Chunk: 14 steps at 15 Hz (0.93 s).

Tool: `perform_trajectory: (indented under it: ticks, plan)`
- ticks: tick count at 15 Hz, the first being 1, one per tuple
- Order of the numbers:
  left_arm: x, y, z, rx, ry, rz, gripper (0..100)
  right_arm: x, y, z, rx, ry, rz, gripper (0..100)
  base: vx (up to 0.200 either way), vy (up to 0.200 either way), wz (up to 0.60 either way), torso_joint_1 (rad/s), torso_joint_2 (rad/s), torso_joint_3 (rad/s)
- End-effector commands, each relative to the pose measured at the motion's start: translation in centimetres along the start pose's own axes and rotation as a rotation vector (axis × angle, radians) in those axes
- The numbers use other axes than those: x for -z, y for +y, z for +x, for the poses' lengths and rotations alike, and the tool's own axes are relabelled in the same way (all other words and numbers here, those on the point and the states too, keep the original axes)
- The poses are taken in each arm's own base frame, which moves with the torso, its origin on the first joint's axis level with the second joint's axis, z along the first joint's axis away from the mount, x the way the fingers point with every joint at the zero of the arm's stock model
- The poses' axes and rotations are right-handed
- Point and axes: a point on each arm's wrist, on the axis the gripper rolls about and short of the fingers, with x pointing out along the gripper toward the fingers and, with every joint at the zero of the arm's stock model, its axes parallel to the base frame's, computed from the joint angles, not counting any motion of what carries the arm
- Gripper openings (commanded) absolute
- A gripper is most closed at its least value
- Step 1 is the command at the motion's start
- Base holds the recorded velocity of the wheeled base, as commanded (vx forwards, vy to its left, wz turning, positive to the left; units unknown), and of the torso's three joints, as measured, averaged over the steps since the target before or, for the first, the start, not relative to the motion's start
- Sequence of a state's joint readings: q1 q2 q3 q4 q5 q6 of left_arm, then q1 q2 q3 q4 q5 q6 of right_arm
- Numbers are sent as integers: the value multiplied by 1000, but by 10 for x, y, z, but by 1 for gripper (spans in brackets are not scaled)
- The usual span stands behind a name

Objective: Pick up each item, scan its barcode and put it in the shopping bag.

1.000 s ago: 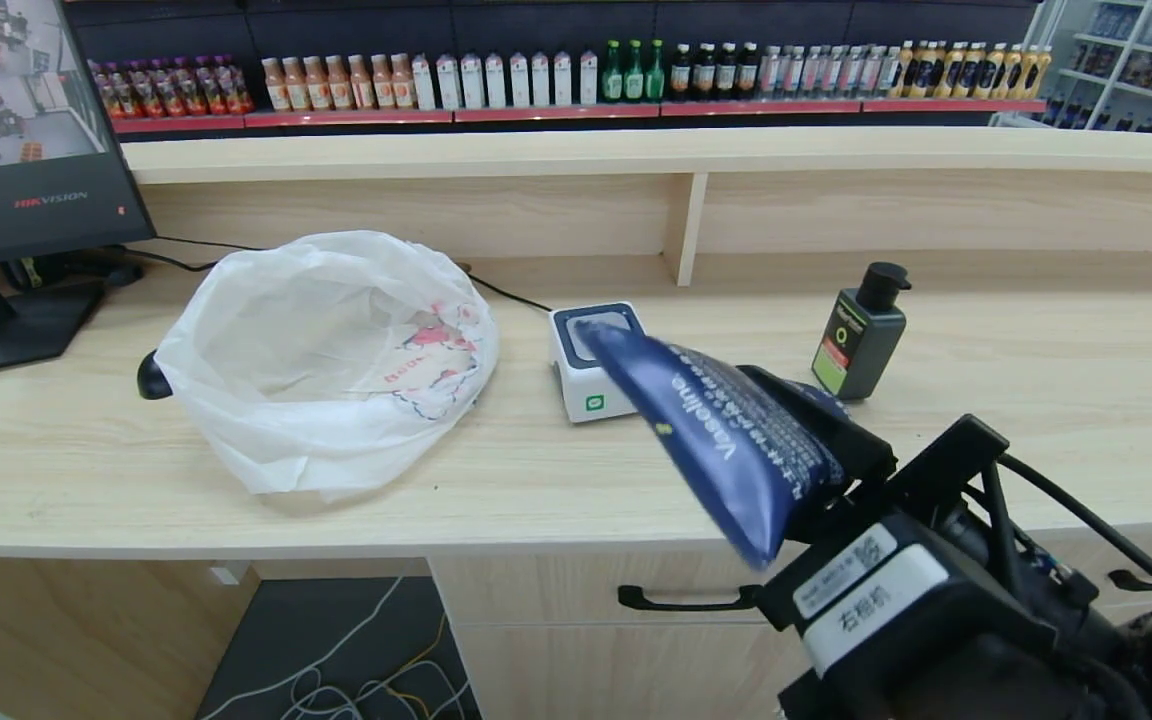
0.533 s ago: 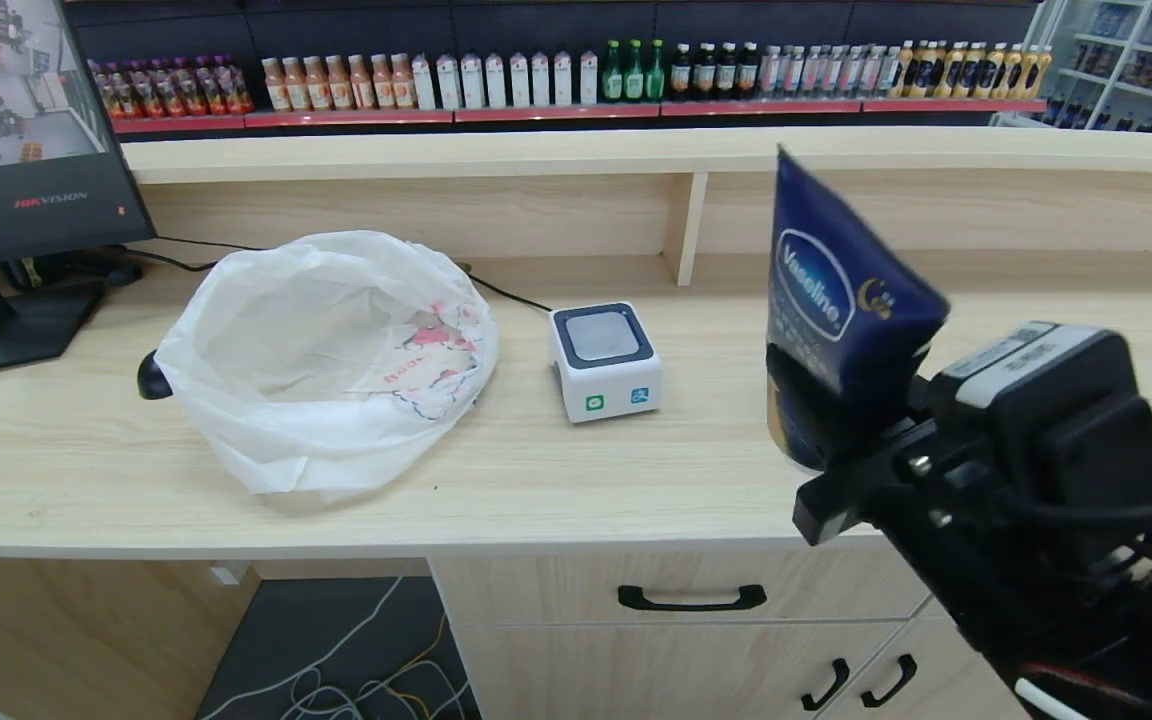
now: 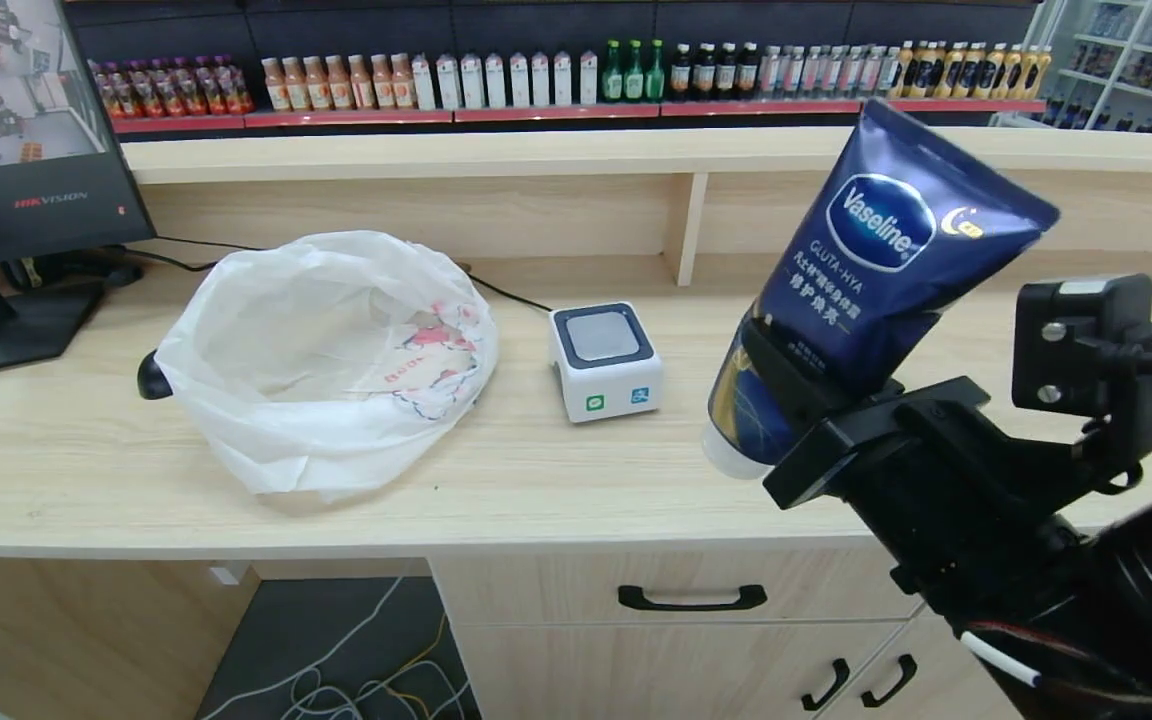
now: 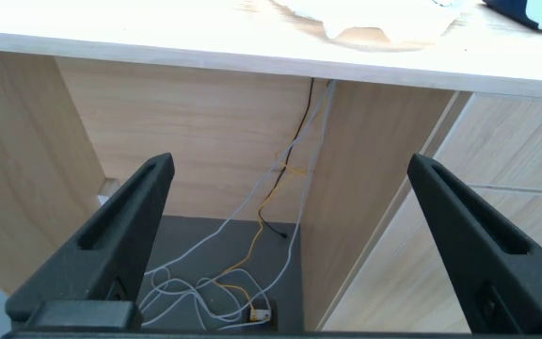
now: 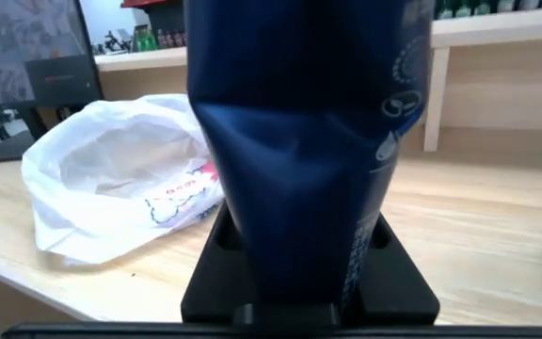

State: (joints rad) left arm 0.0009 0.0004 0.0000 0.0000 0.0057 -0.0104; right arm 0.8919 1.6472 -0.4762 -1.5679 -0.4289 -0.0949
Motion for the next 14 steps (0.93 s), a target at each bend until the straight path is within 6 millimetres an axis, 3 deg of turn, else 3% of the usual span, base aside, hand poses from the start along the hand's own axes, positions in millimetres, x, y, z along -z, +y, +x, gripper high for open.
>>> perform_trajectory:
  ticks: [1,4,14]
  plan:
    - [0,0,0,-1,0,-2,100,8,-6,2,14,22,10,0,0,0,0,0,0,0]
    - [0,0,0,-1,0,0,100,16,-19,10,6,32,64,0,0,0,0,0,0,0]
    - [0,0,0,-1,1,9,100,11,-25,16,29,4,107,0,0,0,0,0,0,0]
